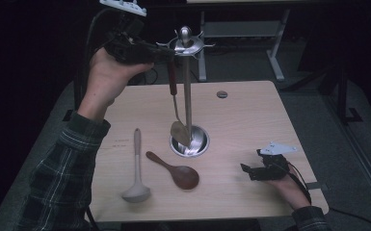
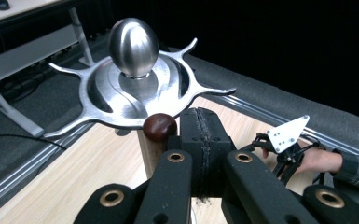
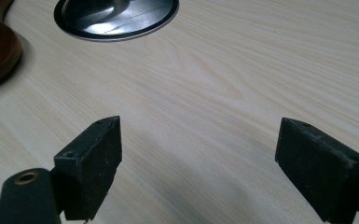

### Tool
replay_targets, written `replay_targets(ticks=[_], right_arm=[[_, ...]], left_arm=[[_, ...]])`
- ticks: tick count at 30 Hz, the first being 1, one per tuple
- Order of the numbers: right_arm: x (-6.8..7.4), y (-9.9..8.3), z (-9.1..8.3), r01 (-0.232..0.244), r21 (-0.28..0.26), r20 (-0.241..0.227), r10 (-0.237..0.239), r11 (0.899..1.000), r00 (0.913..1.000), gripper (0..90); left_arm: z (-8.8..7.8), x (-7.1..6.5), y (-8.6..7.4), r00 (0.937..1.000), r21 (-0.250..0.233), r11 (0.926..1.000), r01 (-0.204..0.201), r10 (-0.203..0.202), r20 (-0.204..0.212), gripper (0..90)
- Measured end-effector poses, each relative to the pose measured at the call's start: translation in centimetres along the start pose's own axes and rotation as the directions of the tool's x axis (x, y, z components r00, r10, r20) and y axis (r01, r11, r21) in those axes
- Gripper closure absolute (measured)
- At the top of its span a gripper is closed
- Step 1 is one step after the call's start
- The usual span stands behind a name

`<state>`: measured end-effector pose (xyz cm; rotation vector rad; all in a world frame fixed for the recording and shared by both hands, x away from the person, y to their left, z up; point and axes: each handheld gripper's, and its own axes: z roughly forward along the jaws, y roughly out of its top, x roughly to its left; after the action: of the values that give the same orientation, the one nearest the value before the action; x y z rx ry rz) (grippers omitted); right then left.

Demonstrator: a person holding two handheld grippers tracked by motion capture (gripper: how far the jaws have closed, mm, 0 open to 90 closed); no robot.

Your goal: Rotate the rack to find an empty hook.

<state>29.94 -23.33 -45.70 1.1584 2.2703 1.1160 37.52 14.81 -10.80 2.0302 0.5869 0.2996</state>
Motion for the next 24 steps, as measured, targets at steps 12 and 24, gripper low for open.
replay_targets(ticks=[12, 24], right_arm=[[0.0, 0.0, 0.0, -0.004, -0.001, -0.004, 0.004, 1.000, 1.0000, 14.2], [0.0, 0.0, 0.0, -0.004, 0.000, -0.004, 0.004, 1.000, 1.0000, 14.2]], left_arm=[[0.2, 1.2, -0.2, 0.9997, 0.001, 0.9999, 0.017, -0.017, -0.015, 89.7], [0.1, 2.4, -0.4, 0.9981, -0.007, 0.9993, 0.038, -0.038, -0.049, 89.7]])
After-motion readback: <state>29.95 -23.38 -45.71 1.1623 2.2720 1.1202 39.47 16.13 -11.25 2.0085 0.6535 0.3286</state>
